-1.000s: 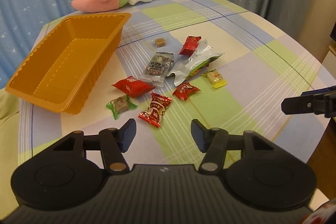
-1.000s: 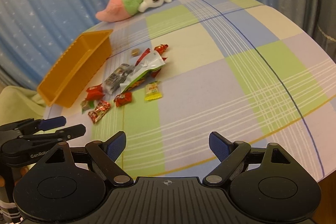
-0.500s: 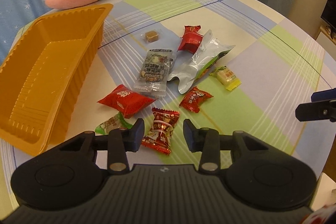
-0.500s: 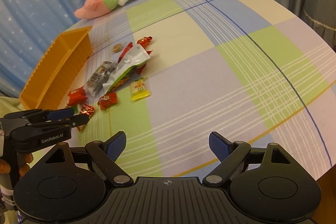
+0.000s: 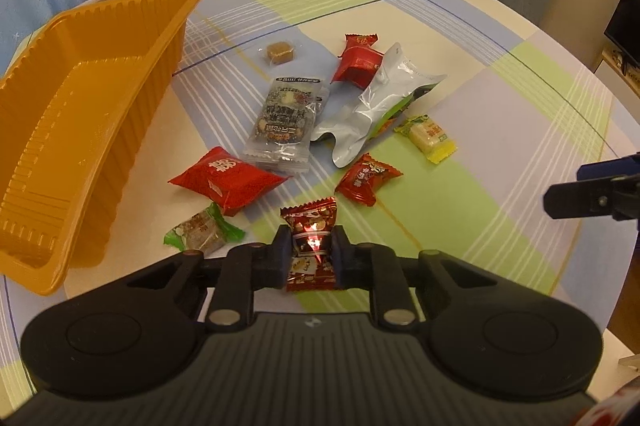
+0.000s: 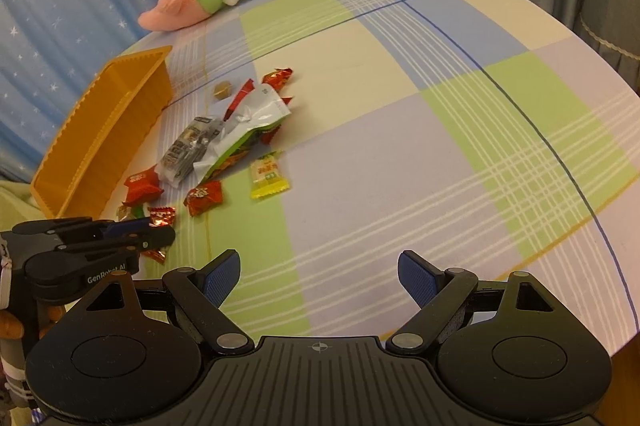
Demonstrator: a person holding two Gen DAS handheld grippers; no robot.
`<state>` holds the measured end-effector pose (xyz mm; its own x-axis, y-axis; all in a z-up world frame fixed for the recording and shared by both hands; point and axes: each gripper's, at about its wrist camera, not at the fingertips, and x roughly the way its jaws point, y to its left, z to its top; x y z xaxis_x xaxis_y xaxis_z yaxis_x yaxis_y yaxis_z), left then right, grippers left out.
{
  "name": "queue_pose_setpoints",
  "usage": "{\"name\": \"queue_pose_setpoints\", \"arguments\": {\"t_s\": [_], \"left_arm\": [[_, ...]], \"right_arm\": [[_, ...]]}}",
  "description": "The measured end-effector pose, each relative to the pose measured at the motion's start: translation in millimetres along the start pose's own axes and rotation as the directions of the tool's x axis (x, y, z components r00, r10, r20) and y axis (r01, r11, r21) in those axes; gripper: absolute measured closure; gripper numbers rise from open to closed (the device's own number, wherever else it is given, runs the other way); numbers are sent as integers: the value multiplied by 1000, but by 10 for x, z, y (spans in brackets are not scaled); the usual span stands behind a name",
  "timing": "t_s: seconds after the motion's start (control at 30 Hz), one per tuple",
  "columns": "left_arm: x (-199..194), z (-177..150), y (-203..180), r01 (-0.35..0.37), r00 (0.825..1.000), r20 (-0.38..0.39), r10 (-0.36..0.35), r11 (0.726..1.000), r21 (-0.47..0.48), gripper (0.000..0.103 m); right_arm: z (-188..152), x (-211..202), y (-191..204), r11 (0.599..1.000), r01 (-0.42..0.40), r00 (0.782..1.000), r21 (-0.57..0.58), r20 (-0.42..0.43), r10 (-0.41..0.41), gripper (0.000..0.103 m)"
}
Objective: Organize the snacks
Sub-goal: 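Grasp the red-and-gold candy with the left tool while the right tool grasps a red candy packet, then carry both candies over the orange tray with both tools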
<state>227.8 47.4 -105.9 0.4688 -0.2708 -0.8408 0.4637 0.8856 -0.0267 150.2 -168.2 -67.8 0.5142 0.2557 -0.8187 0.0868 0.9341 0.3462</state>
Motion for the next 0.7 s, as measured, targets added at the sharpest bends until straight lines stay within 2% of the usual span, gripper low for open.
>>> {"name": "queue_pose_setpoints", "arguments": {"t_s": [0.27,0.43,0.57,0.6,0.63,0.7], "left_arm": [[-344,-176,110,-16,999,29,19,997,-78,85],[-582,-339,339,-78,996,32,84,982,-173,85],[-776,-466,588,-136,988,38,151,958,-253,85],[-825,-492,652,-148,986,40,165,951,-271,85],[-868,-521,713,-160,983,41,179,944,-289,85],[-951,-569,823,-182,977,43,207,930,-320,85]], "right_arm": [[115,104,258,993,-72,997,-92,2,72,17],[193,228,548,971,-149,988,-190,9,153,18],[249,349,838,934,-219,973,-281,9,231,18],[265,382,914,924,-232,969,-303,7,246,23],[283,417,981,914,-248,965,-320,-1,262,34],[329,520,1113,896,-280,957,-345,-27,289,39]]}}
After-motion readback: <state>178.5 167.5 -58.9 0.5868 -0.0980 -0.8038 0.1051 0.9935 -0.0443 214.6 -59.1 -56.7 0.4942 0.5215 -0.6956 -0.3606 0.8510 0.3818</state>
